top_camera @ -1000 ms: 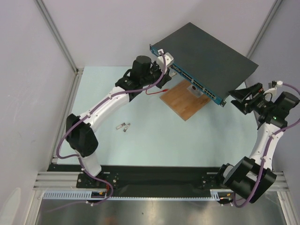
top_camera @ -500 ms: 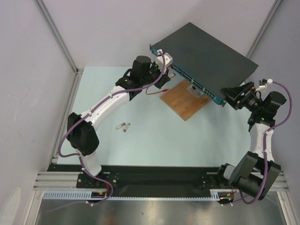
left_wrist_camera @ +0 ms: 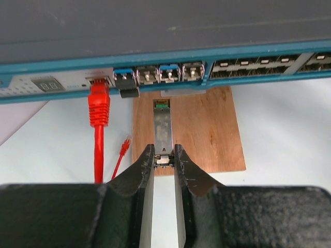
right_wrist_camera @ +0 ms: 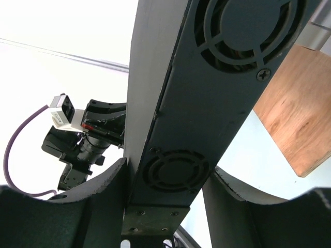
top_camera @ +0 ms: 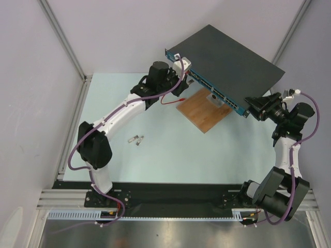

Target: Insert the plug into the switch port

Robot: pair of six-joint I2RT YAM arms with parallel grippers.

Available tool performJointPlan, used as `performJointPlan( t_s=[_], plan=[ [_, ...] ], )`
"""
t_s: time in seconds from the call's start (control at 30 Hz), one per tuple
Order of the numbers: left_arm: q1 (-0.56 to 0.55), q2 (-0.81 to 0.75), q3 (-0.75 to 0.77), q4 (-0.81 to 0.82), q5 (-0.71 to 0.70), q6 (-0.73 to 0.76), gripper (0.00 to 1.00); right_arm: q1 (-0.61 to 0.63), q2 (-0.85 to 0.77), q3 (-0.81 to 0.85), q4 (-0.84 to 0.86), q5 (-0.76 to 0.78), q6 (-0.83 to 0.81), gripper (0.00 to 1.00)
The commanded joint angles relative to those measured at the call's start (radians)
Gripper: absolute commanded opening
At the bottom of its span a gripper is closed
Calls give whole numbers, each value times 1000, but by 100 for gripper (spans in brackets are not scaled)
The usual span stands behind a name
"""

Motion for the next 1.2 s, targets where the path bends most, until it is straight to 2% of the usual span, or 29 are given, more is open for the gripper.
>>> performJointPlan(
  t_s=[0.0,1.17],
  plan=[
    [6,9,63,42,-5,-29,0,9,-15,-6,101,40,-87,0],
    [6,25,121,51,-17,-43,0,44,-18,12,64,40,-124,0]
  ],
)
